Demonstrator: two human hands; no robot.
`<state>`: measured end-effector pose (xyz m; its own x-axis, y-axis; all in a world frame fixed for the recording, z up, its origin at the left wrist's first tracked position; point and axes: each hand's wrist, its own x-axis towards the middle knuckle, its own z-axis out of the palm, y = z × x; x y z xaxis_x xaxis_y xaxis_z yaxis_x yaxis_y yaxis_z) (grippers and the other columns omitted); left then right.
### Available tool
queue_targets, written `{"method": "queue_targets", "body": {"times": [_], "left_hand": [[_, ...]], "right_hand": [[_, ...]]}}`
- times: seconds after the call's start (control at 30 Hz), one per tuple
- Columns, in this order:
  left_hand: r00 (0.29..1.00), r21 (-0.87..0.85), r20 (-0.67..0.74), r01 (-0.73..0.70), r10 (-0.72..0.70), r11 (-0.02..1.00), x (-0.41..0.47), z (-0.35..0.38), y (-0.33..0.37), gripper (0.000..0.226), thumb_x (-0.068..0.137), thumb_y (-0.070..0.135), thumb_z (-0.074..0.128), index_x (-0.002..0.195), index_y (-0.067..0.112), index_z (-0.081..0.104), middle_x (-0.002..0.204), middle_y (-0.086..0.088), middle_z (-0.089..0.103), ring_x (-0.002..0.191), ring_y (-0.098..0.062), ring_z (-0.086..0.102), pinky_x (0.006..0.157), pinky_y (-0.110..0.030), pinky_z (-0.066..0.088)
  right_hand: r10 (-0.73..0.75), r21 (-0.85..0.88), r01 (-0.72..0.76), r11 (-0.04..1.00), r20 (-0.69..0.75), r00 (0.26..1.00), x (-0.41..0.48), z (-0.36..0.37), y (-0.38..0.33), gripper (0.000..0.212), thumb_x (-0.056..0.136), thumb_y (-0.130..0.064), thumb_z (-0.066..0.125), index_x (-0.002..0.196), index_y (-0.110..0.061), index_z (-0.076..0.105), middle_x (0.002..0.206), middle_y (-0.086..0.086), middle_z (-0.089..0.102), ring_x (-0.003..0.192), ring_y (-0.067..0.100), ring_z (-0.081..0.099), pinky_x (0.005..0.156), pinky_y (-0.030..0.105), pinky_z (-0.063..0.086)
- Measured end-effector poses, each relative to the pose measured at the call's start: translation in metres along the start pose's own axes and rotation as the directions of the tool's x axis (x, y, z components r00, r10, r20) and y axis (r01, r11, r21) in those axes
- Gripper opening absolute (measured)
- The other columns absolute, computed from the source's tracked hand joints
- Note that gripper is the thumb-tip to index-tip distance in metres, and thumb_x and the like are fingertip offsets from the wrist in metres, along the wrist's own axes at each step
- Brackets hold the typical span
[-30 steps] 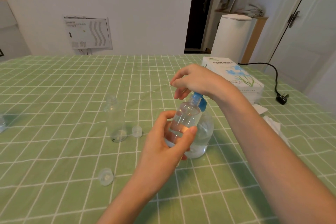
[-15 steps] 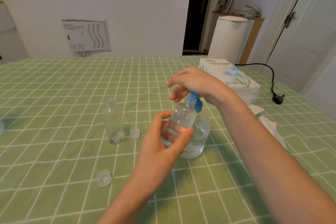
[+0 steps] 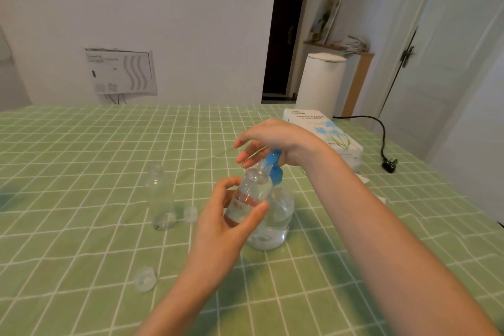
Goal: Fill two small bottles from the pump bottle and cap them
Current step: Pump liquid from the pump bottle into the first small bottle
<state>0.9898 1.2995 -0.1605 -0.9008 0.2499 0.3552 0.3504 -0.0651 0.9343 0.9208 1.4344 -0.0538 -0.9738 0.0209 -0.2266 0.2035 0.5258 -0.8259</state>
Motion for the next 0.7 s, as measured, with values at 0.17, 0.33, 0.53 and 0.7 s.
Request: {"method": "queue_targets", "body": {"times": [0.17, 0.33, 0.53, 0.7], "left_hand": [[0.999, 0.064, -0.030, -0.008, 0.009, 0.998, 0.002, -0.002, -0.003, 0.040, 0.061, 0.052, 0.066, 0.098, 0.042, 0.054, 0.092, 0.032, 0.056, 0.068, 0.004, 0.055, 0.058, -0.013, 0.048], [1.000, 0.078, -0.002, -0.003, 0.003, 0.997, 0.002, -0.002, -0.005, 0.043, 0.064, 0.050, 0.067, 0.103, 0.037, 0.055, 0.093, 0.011, 0.065, 0.073, -0.003, 0.059, 0.063, -0.016, 0.050], [1.000, 0.091, -0.012, -0.008, 0.009, 0.996, -0.004, -0.001, -0.005, 0.038, 0.066, 0.047, 0.067, 0.101, 0.037, 0.056, 0.091, 0.016, 0.066, 0.084, -0.005, 0.060, 0.066, -0.004, 0.041], [0.999, 0.084, -0.046, 0.008, -0.005, 0.996, -0.017, -0.008, -0.001, 0.037, 0.067, 0.040, 0.069, 0.101, 0.037, 0.056, 0.094, 0.018, 0.068, 0.086, -0.005, 0.060, 0.067, -0.008, 0.042]], "right_hand": [[-0.038, -0.004, 0.038, 0.999, 0.033, 0.999, -0.009, -0.002, 0.002, 0.016, 0.088, -0.022, 0.061, 0.099, -0.012, 0.067, 0.074, 0.001, 0.075, 0.077, 0.018, 0.068, 0.092, 0.046, 0.051], [-0.142, 0.049, 0.142, 0.989, -0.015, 0.990, -0.021, -0.004, 0.022, 0.020, 0.090, -0.032, 0.058, 0.096, -0.019, 0.071, 0.081, -0.001, 0.073, 0.081, 0.013, 0.063, 0.083, 0.035, 0.050], [-0.223, 0.110, 0.237, 0.965, -0.130, 0.966, -0.023, 0.005, 0.045, 0.035, 0.092, -0.044, 0.053, 0.076, -0.023, 0.074, 0.090, -0.002, 0.070, 0.093, 0.015, 0.063, 0.093, 0.034, 0.046], [-0.272, 0.197, 0.291, 0.936, -0.119, 0.955, -0.021, 0.015, 0.057, 0.059, 0.097, -0.043, 0.037, 0.054, -0.022, 0.072, 0.069, -0.003, 0.072, 0.067, 0.002, 0.063, 0.080, 0.026, 0.044]]}}
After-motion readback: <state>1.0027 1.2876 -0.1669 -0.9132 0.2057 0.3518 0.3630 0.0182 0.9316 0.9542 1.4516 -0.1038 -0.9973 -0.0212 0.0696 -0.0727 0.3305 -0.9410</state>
